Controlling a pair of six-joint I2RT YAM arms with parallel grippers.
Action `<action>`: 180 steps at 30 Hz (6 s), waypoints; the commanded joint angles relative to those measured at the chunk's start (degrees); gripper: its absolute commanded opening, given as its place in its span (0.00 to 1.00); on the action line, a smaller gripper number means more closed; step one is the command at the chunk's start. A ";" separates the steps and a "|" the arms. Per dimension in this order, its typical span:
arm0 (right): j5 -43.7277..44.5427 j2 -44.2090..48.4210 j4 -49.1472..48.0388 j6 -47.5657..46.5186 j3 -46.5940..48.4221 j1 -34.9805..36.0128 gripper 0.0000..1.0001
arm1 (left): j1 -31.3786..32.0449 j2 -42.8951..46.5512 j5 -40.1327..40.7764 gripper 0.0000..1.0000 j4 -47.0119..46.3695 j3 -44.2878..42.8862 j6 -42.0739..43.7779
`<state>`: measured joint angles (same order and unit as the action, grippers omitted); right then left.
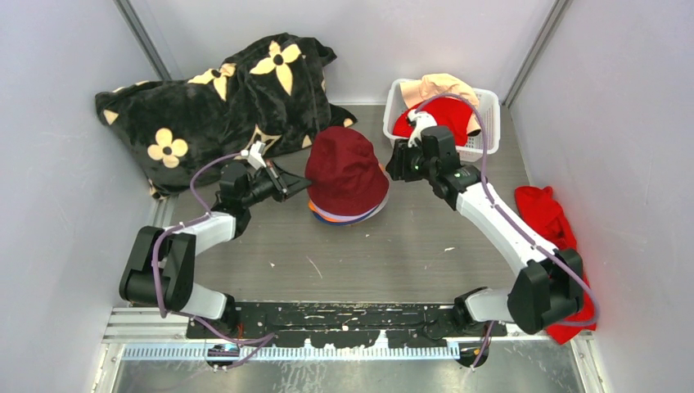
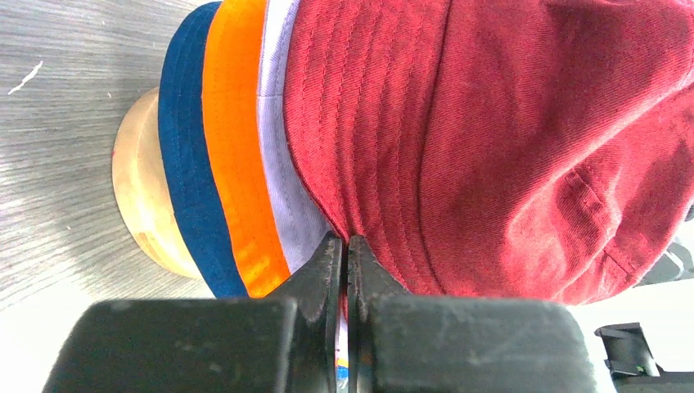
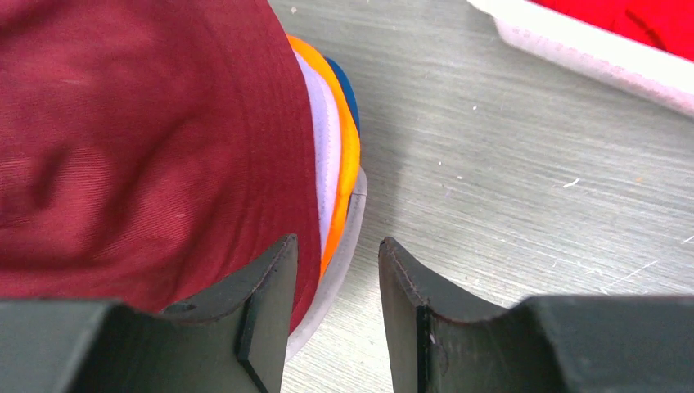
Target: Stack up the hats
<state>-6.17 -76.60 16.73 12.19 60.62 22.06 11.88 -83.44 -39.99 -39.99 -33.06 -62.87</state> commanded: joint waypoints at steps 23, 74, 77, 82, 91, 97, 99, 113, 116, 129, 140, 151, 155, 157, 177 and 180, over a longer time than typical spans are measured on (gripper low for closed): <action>19.87 -13.13 9.41 2.80 29.92 -7.64 0.69 | 0.32 18.62 22.99 0.44 50.43 -12.88 22.57; 12.87 -31.65 5.45 -2.14 54.15 -22.15 0.01 | 0.86 8.58 30.77 0.61 49.57 -41.70 22.62; 12.52 -28.46 5.46 -2.24 53.10 -22.15 0.01 | 1.04 9.14 30.61 0.61 49.38 -41.89 22.62; 9.20 -22.08 2.31 -1.91 47.96 -22.07 0.01 | 1.21 8.98 29.25 0.61 49.30 -43.76 23.12; 0.24 -11.79 1.21 -2.27 46.32 -20.18 0.01 | 2.17 9.14 26.45 0.61 46.93 -45.25 24.63; -3.06 -5.65 4.03 -2.66 47.10 -15.35 0.01 | 2.13 10.23 26.53 0.61 48.27 -45.16 24.94; -4.04 -4.16 5.70 -2.49 48.61 -13.35 0.01 | 2.18 12.57 26.83 0.61 49.22 -45.25 25.22; -14.28 1.72 14.22 -1.35 50.29 -5.11 0.01 | 2.18 23.74 29.04 0.61 57.88 -42.48 27.36; -15.61 2.84 14.89 -1.59 48.29 -4.08 0.01 | 2.18 26.10 29.26 0.61 59.01 -41.45 27.25; -13.53 2.18 13.11 -2.33 39.44 4.04 0.01 | 2.11 30.47 29.92 0.61 61.74 -38.47 27.87; -6.89 -5.14 12.34 -3.89 41.64 12.00 0.01 | 2.19 30.50 30.24 0.61 61.18 -36.82 28.33; -3.31 -12.76 11.49 -4.99 47.29 14.23 0.01 | 2.13 29.95 29.23 0.61 59.25 -33.80 28.30; -4.80 -15.79 12.16 -4.91 49.48 14.53 0.01 | 2.16 28.66 28.49 0.61 57.61 -32.38 27.97; -5.38 -16.56 12.35 -4.85 49.54 15.26 0.03 | 2.13 28.05 28.31 0.61 56.20 -31.35 27.83; 19.66 0.36 4.10 -4.83 35.61 16.43 0.73 | 2.14 19.71 21.36 0.61 33.33 -19.94 21.33; 24.42 2.57 5.40 -4.09 32.77 14.69 0.73 | 2.17 18.80 18.64 0.61 29.84 -18.33 20.28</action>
<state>7.09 -77.06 23.75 7.68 96.47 38.61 13.87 -64.16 -16.45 0.43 -52.45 -40.38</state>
